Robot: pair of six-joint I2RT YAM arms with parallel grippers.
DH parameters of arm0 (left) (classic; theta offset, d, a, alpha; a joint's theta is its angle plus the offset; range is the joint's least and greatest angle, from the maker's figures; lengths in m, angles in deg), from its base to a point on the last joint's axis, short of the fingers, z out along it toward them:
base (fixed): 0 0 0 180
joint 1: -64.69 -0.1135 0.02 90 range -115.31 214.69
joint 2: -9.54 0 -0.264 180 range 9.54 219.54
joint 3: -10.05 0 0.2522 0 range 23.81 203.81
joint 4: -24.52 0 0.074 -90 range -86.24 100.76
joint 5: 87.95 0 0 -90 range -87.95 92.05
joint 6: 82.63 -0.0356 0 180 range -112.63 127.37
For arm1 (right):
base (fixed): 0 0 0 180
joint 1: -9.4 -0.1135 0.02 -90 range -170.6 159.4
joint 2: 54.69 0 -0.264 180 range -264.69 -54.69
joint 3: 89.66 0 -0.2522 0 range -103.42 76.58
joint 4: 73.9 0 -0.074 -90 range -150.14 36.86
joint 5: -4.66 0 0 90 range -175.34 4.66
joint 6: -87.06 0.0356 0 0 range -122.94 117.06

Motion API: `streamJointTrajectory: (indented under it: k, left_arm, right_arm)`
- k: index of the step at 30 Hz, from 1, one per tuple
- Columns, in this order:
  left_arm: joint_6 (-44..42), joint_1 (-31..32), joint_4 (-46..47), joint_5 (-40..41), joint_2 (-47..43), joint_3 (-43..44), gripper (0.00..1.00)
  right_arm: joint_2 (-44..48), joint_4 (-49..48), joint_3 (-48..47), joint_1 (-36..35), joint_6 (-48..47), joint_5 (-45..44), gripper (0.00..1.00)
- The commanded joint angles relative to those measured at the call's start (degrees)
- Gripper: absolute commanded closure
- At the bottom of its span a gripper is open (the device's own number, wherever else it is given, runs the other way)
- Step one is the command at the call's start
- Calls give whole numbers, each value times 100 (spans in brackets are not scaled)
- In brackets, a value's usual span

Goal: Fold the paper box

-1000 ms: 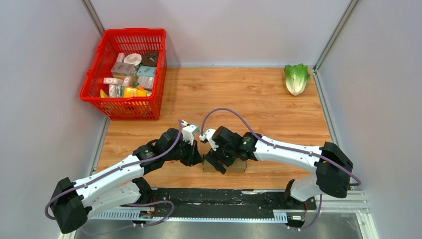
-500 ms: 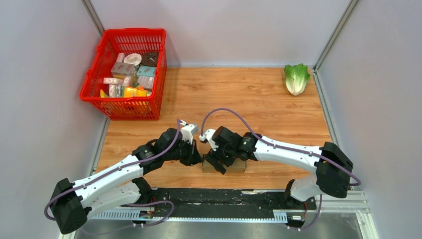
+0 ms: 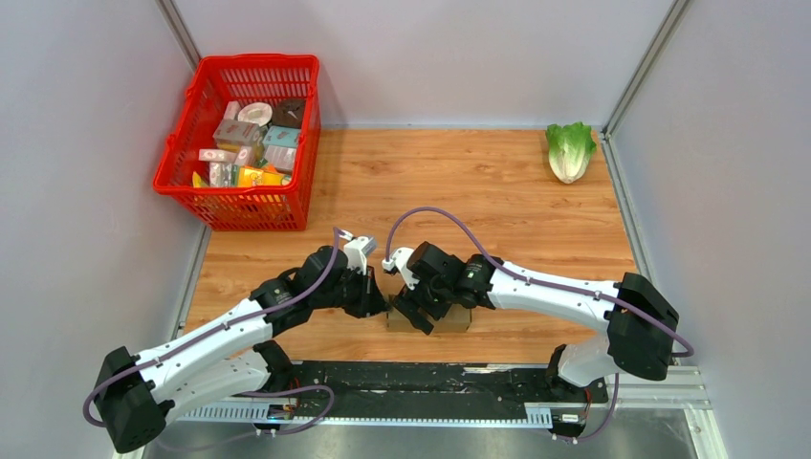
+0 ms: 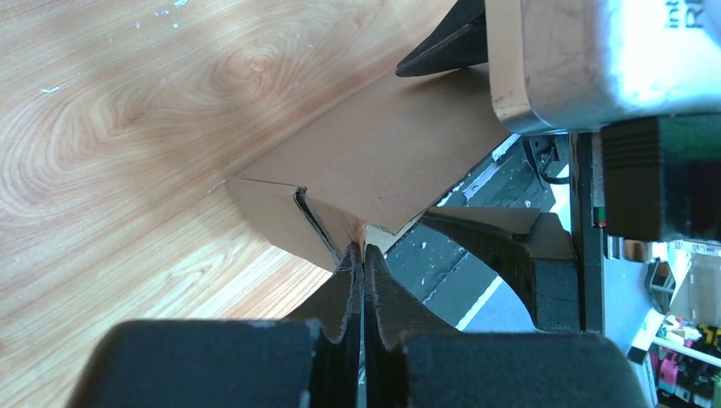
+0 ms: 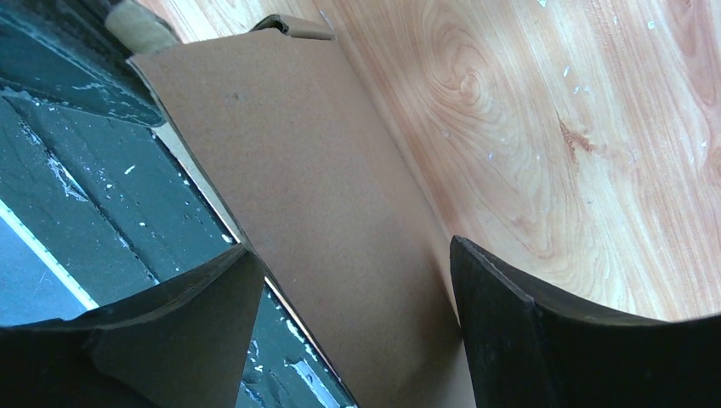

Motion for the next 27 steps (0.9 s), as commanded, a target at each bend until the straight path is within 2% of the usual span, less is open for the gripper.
streamJointTrajectory:
  k: [1,9,12,18,23,27]
  left_arm:
    - [-24,49,295,-200,-63,488,100]
    - [-262,49,-136,64,-62,321,100]
    - [-262,49,-180,90,-142,304,100]
    - [-341,49,-189,90,-116,330,100]
    - [-358,49,-172,117,-168,312,100]
    - [-394,49,-259,134,-212,356,100]
  right_arm:
    - [-111,-295,81,21,57,-30,19]
    - [257,-233,46,21,495,-346,15]
    - [565,-111,46,38,812,-758,12]
    - [1839,417,239,214,1586,-637,0]
    - [2796,759,747,372,1955,-601,0]
    - [3070,1330,872,680,2491,-1514,2]
